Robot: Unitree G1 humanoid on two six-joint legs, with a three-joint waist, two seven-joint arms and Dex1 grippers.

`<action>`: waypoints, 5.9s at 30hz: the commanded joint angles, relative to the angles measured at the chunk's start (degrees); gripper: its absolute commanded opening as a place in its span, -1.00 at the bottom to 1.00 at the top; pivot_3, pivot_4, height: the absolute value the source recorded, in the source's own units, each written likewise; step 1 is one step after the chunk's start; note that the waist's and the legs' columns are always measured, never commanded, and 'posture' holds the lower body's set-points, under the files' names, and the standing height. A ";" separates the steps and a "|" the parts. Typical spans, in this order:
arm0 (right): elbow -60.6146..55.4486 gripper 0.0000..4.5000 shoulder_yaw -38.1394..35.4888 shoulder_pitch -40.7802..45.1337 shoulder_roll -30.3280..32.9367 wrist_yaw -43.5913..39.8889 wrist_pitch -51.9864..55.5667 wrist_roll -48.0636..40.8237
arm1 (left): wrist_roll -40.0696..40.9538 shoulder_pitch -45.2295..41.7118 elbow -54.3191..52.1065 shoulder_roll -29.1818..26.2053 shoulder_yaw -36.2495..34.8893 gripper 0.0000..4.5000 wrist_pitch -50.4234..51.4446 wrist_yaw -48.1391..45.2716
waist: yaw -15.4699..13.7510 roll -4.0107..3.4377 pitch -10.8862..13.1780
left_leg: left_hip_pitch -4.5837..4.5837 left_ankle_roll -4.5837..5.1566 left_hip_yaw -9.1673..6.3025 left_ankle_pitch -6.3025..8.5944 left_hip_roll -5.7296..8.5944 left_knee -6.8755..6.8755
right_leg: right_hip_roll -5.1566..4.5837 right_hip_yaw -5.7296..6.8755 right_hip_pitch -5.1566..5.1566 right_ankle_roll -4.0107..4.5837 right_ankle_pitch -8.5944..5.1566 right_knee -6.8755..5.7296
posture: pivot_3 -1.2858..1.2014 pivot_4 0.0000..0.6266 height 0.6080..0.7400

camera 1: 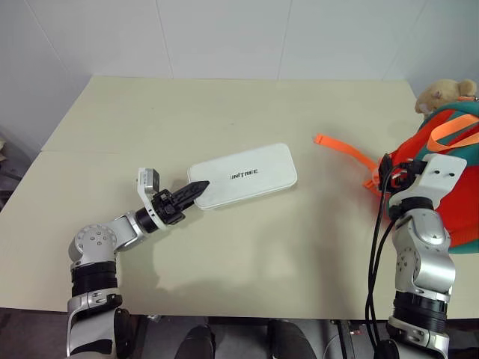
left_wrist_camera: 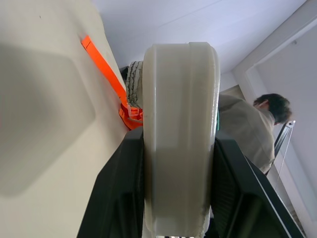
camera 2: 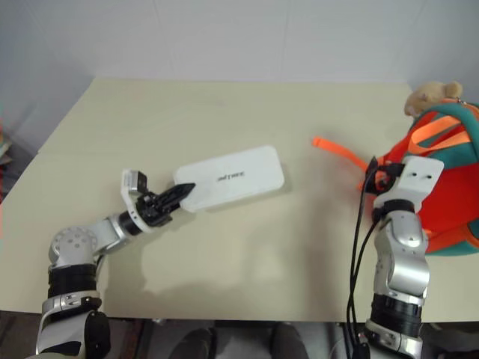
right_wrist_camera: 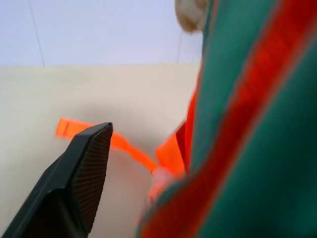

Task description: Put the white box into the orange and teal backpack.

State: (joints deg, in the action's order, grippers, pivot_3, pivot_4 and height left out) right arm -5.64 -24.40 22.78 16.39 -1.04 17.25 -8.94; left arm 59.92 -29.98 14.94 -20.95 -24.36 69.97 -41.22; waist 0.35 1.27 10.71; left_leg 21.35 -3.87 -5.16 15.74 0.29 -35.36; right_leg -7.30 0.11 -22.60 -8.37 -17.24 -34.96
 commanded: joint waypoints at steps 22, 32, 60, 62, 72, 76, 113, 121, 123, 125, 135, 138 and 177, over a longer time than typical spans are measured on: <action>-4.09 -0.77 6.29 1.60 6.27 -11.67 3.86 -7.68 | 9.41 2.05 -3.04 -5.36 -5.52 -0.41 2.91 1.82 | 1.12 0.00 0.00 | -0.06 0.01 0.15 0.01 -0.01 0.06 | 0.01 -0.15 0.00 -0.02 0.01 0.05 | 0.03 -0.52 1.00; -15.66 -0.77 13.61 1.95 11.89 -25.30 13.15 -15.89 | 5.09 -2.76 5.59 -14.28 -3.06 -0.41 2.09 -5.17 | 1.31 0.00 0.00 | -0.05 0.15 0.19 0.09 -0.05 0.11 | 0.07 -0.19 -0.06 -0.03 0.02 0.04 | 0.03 -0.52 1.00; -34.23 -0.77 14.82 13.83 32.56 -52.59 31.62 -52.89 | -11.36 -11.59 24.37 -23.30 1.41 -0.41 -8.64 -22.44 | 1.07 0.32 0.21 | 0.19 0.26 0.38 0.19 -0.10 0.18 | 0.07 -0.21 -0.23 -0.13 0.06 0.24 | 0.03 -0.52 1.00; -34.55 -0.77 14.84 13.48 33.32 -55.40 30.31 -52.73 | -12.19 -11.80 25.42 -24.21 1.14 -0.41 -9.48 -23.13 | 1.22 0.32 0.21 | 0.20 0.28 0.39 0.19 -0.11 0.19 | 0.07 -0.21 -0.25 -0.14 0.06 0.24 | 0.03 -0.52 1.00; -35.51 -0.77 17.22 8.54 33.55 -60.65 23.44 -46.85 | -11.92 -10.87 21.67 -24.07 0.96 -0.41 -8.60 -24.95 | 1.04 0.35 0.22 | 0.22 0.28 0.45 0.20 -0.10 0.12 | 0.05 -0.21 -0.29 -0.17 0.07 0.19 | 0.03 -0.52 1.00; -34.84 -0.77 18.34 7.76 33.10 -60.69 22.01 -45.24 | -10.61 -11.20 17.98 -24.32 0.64 -0.41 -6.29 -25.37 | 1.16 0.36 0.23 | 0.22 0.28 0.45 0.20 -0.11 0.07 | 0.04 -0.23 -0.29 -0.17 0.08 0.12 | 0.03 -0.52 1.00; -21.03 -0.77 25.27 8.58 30.04 -69.95 12.54 -33.03 | -2.23 -3.44 -13.06 -38.31 -0.98 -0.41 -5.06 -27.58 | 1.05 0.41 0.26 | 0.17 0.25 0.53 0.22 -0.12 -0.12 | 0.05 -0.37 -0.31 -0.16 0.08 0.18 | 0.03 -0.52 1.00; -20.94 -0.77 25.28 8.65 29.80 -69.42 12.18 -32.47 | -7.35 -11.14 -11.65 -41.26 7.79 -0.41 -11.46 -34.49 | 1.16 0.40 0.26 | 0.17 0.33 0.61 0.26 -0.12 -0.16 | 0.06 -0.41 -0.31 -0.17 0.08 -0.03 | 0.03 -0.52 1.00; -20.98 -0.77 25.26 8.53 29.59 -69.28 12.02 -32.51 | -10.00 -12.45 -11.71 -42.10 11.01 -0.41 -14.06 -36.94 | 1.13 0.41 0.26 | 0.18 0.54 0.62 0.38 -0.12 -0.17 | 0.06 -0.41 -0.31 -0.17 0.08 -0.04 | 0.03 -0.52 1.00; -21.06 -0.77 25.31 8.42 29.33 -69.15 11.88 -32.53 | -11.46 -14.00 -11.22 -42.09 13.12 -0.41 -15.54 -38.56 | 1.13 0.41 0.26 | 0.18 0.58 0.66 0.41 -0.11 -0.20 | 0.06 -0.42 -0.30 -0.17 0.08 -0.03 | 0.03 -0.52 1.00; -21.52 -0.77 25.27 7.71 28.02 -68.51 11.46 -32.23 | -22.28 -23.11 0.46 -41.32 20.12 -0.41 -25.85 -43.67 | 1.12 0.41 0.26 | 0.20 0.63 0.70 0.44 -0.12 -0.41 | 0.08 -0.43 -0.28 -0.20 0.09 -0.10 | 0.03 -0.52 1.00; -21.42 -0.77 25.37 7.83 27.75 -68.38 11.33 -32.02 | -24.38 -25.97 3.22 -40.73 21.72 -0.41 -28.01 -46.13 | 1.17 0.41 0.26 | 0.21 0.67 0.70 0.46 -0.12 -0.51 | 0.09 -0.44 -0.25 -0.23 0.11 -0.12 | 0.03 -0.52 1.00; -20.34 -0.77 26.92 9.06 24.97 -67.62 10.26 -28.44 | -30.63 -29.25 -4.79 -11.68 27.89 -0.41 -30.37 -31.65 | 1.03 0.43 0.27 | 0.37 0.64 0.70 0.44 -0.09 -0.86 | 0.07 -0.48 -0.22 -0.43 0.22 -0.14 | 0.03 -0.52 1.00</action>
State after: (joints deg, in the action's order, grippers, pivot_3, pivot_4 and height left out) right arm -24.30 2.82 31.35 41.71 -69.08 28.63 -37.03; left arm 28.79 -59.05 13.25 -33.34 3.50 39.55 -74.13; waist 1.38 1.70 10.99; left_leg 21.72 -3.24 -4.46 16.19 0.21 -36.22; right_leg -7.23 -0.38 -22.82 -8.81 -17.02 -35.10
